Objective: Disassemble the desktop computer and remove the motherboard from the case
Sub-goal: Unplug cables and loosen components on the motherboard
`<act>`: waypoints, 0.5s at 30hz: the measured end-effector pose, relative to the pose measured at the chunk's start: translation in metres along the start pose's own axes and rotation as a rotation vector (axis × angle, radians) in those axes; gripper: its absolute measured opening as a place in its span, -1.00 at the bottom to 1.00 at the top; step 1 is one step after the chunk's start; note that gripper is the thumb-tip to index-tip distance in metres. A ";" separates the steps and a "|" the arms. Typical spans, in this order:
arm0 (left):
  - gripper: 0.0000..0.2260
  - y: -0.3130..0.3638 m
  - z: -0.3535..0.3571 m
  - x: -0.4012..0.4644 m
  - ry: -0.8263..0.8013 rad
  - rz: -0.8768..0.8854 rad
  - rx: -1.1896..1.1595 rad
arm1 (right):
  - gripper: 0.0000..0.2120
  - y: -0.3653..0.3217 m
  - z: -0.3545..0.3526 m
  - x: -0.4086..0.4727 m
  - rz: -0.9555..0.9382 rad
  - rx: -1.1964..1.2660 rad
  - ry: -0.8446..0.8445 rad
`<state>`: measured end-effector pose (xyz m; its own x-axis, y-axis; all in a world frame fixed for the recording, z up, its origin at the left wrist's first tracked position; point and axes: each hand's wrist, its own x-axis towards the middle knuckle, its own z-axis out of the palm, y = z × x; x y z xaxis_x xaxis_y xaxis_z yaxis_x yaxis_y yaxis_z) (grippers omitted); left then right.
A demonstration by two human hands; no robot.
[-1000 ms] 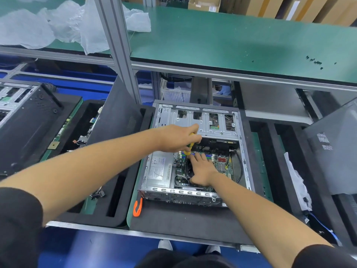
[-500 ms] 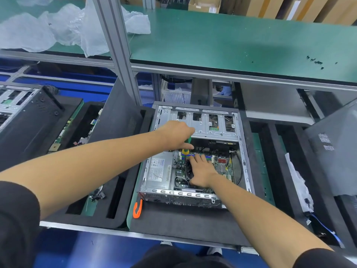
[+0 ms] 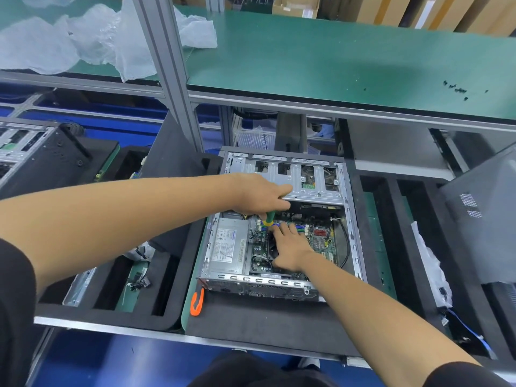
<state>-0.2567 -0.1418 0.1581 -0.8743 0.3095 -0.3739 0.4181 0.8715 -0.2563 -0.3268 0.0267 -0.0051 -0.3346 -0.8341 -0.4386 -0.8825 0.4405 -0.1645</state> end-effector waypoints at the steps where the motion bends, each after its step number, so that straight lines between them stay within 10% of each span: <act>1: -0.71 0.001 -0.001 0.002 -0.017 -0.018 0.026 | -0.11 0.000 0.000 0.000 0.000 0.002 -0.001; 15: -0.50 0.023 -0.017 0.023 -0.190 -0.368 -0.219 | -0.07 0.000 0.000 0.000 -0.001 0.008 -0.002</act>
<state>-0.2719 -0.1084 0.1589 -0.8856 -0.0927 -0.4551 0.0088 0.9764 -0.2160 -0.3270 0.0270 -0.0053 -0.3335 -0.8338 -0.4400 -0.8799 0.4428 -0.1722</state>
